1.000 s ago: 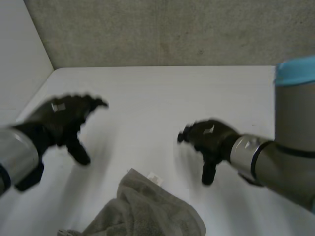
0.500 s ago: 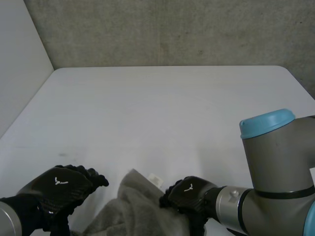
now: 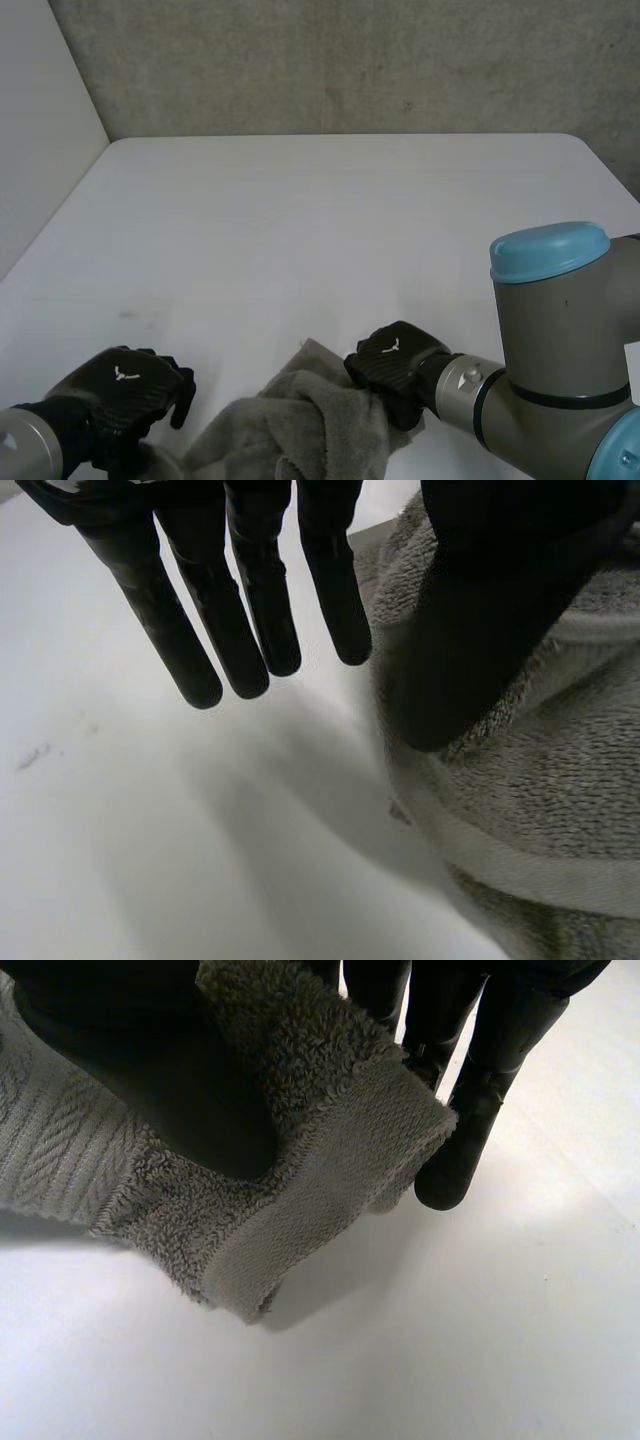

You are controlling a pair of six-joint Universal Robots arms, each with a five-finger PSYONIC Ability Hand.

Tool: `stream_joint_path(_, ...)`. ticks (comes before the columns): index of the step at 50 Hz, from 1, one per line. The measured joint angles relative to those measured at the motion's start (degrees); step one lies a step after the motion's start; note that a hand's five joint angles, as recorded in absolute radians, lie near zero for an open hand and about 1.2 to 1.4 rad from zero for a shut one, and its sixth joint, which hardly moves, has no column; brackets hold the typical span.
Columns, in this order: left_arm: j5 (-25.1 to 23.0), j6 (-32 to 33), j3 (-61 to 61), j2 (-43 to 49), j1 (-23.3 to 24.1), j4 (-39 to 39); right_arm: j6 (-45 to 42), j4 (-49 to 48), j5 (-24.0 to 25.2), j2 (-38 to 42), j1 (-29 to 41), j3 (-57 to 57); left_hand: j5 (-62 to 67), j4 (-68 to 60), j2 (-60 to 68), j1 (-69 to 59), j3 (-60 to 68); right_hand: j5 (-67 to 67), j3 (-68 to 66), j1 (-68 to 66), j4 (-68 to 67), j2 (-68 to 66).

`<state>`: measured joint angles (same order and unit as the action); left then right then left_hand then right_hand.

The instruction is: Fold the laundry

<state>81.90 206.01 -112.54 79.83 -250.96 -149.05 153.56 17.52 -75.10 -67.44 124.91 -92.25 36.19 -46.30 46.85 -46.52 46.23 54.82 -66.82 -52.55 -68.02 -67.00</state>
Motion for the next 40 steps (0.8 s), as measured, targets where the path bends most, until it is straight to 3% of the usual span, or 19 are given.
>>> stream_joint_path(2,0.0,0.3,0.0,0.2,0.0,-0.7,0.0,0.0,0.0,0.0,0.0,0.1,2.0,-2.0,2.5,-1.9,2.0,0.1,0.0,0.0,0.0,0.0)
stream_joint_path(3,-0.1,0.5,0.0,0.6,0.0,-1.8,0.0,0.0,0.0,0.0,0.0,0.2,12.7,-12.5,12.2,-13.9,12.7,0.1,0.0,0.0,0.0,0.0)
stream_joint_path(6,-0.1,0.7,0.0,1.2,0.0,-3.5,0.0,0.0,0.0,0.1,0.0,0.4,18.4,-18.5,18.3,-17.7,18.4,0.2,0.0,0.0,0.0,0.0)
stream_joint_path(18,-0.2,0.7,1.2,8.5,0.3,-11.6,-0.6,-0.1,-1.1,0.7,-0.1,4.0,22.2,-23.0,22.5,-19.7,23.0,0.3,0.0,0.0,0.0,0.0)
stream_joint_path(25,0.2,0.8,11.4,11.5,0.3,-18.9,-3.6,-0.9,-6.9,2.2,-0.2,15.4,22.4,-23.3,22.8,-20.0,23.4,0.3,0.0,0.0,-0.3,0.0)
stream_joint_path(32,2.7,0.1,29.9,12.8,0.3,-31.3,-5.3,-12.1,-15.7,2.4,-0.6,32.6,22.4,-23.3,22.8,-20.3,23.4,0.3,-0.9,0.0,-0.4,0.0)
stream_joint_path(36,6.3,-1.1,38.6,13.0,1.1,-39.8,-4.9,-26.3,-19.7,0.4,-0.9,37.4,22.5,-23.4,22.9,-20.4,23.4,0.3,-1.1,0.0,-0.4,0.0)
stream_joint_path(40,8.5,-2.3,40.2,13.1,1.9,-44.2,-4.7,-33.6,-21.0,-1.0,-1.4,37.9,22.6,-23.4,22.9,-20.4,23.4,0.4,-1.4,0.0,-0.4,0.0)
